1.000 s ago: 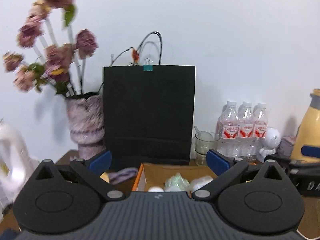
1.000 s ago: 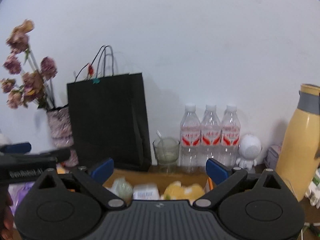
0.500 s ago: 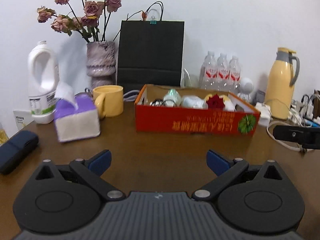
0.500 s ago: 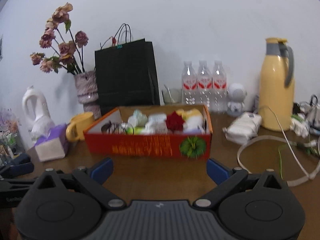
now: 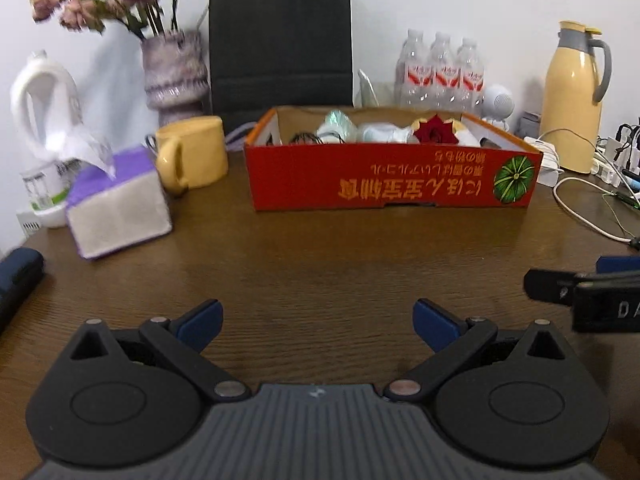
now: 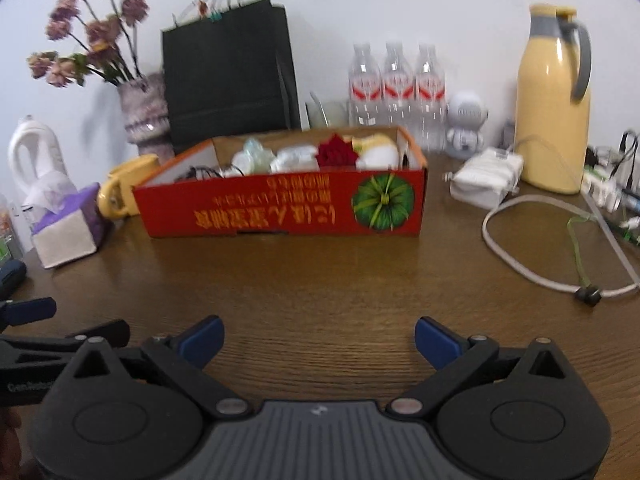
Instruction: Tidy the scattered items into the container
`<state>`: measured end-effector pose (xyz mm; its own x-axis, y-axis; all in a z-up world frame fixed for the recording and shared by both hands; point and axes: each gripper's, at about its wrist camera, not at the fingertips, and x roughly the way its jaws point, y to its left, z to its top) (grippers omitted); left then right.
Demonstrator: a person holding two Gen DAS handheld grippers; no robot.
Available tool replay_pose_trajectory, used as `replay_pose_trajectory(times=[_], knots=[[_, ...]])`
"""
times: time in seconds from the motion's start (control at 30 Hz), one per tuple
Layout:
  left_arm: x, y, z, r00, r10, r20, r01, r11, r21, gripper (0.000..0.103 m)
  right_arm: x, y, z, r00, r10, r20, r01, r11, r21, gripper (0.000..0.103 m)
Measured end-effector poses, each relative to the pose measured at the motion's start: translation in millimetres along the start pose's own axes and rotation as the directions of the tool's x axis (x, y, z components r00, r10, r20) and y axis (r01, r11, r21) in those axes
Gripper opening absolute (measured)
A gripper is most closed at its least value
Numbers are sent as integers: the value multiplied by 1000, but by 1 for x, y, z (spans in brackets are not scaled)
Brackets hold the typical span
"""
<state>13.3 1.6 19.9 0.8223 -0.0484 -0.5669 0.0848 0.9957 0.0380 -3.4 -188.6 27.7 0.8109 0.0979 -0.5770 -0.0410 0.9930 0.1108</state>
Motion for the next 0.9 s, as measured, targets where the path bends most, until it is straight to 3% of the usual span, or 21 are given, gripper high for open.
replay_pose_trajectory(times=[0.3, 0.9], knots=[[19, 0, 3, 995, -34, -93, 34, 999, -6, 103, 17, -1, -1, 999, -1, -44, 2, 1000, 12, 102], [21, -3, 2, 996, -12, -93, 10, 1000, -18, 103, 22, 6, -2, 996, -46, -71, 43, 998, -44, 103]])
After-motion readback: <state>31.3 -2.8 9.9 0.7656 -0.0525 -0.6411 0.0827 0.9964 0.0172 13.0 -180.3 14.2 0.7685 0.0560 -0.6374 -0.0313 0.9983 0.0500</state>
